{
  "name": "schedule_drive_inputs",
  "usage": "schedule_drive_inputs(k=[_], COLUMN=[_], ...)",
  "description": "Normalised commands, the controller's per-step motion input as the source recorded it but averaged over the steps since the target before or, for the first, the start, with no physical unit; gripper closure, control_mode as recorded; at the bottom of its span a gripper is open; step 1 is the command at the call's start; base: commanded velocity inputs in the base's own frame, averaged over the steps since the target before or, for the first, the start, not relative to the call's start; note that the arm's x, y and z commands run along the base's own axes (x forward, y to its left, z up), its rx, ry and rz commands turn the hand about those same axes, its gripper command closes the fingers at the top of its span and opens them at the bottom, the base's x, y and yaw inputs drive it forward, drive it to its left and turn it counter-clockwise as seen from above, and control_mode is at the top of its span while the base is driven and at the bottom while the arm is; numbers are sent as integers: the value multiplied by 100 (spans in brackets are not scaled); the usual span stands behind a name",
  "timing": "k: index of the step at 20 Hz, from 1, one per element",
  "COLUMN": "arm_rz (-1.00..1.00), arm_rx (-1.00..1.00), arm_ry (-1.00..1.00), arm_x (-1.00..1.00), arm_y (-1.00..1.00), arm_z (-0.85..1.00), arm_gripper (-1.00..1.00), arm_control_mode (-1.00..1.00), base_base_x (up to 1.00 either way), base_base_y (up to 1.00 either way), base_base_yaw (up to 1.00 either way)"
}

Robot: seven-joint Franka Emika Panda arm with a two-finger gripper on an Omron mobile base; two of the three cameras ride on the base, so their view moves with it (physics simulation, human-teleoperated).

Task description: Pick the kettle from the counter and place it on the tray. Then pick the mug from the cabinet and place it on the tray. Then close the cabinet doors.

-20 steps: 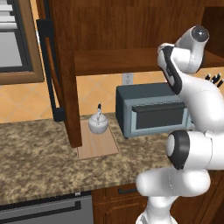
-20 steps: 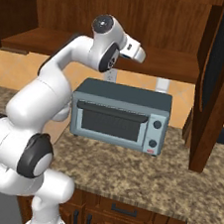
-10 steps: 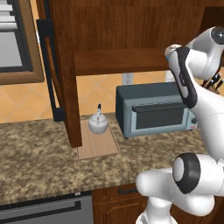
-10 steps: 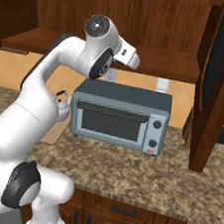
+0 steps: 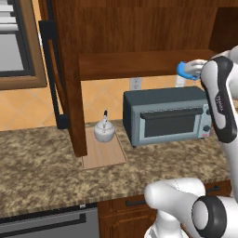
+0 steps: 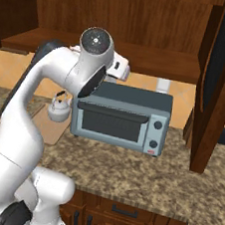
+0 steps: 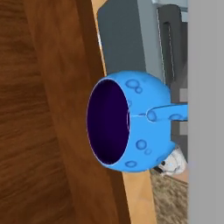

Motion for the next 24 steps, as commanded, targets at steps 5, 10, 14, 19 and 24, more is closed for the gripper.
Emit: schedule_drive_inputs(k=[5,10,14,19,24], arm_rz=[27,46,45,30,26], arm_rx=[6,11,13,9,13], arm_ry=[3,1,0,0,-2], arm_x=[-60,-37,-14,9,8], arm_y=[38,42,38,52,46], arm_z=[-38,-60,-66,-66,-49], arm_gripper=[100,100,100,100,100], arm_control_mode=[-100,-100,-100,-100,-100], base_base_x=[0,0,0,0,0], base_base_y=[0,0,0,0,0], base_base_yaw=[0,0,0,0,0])
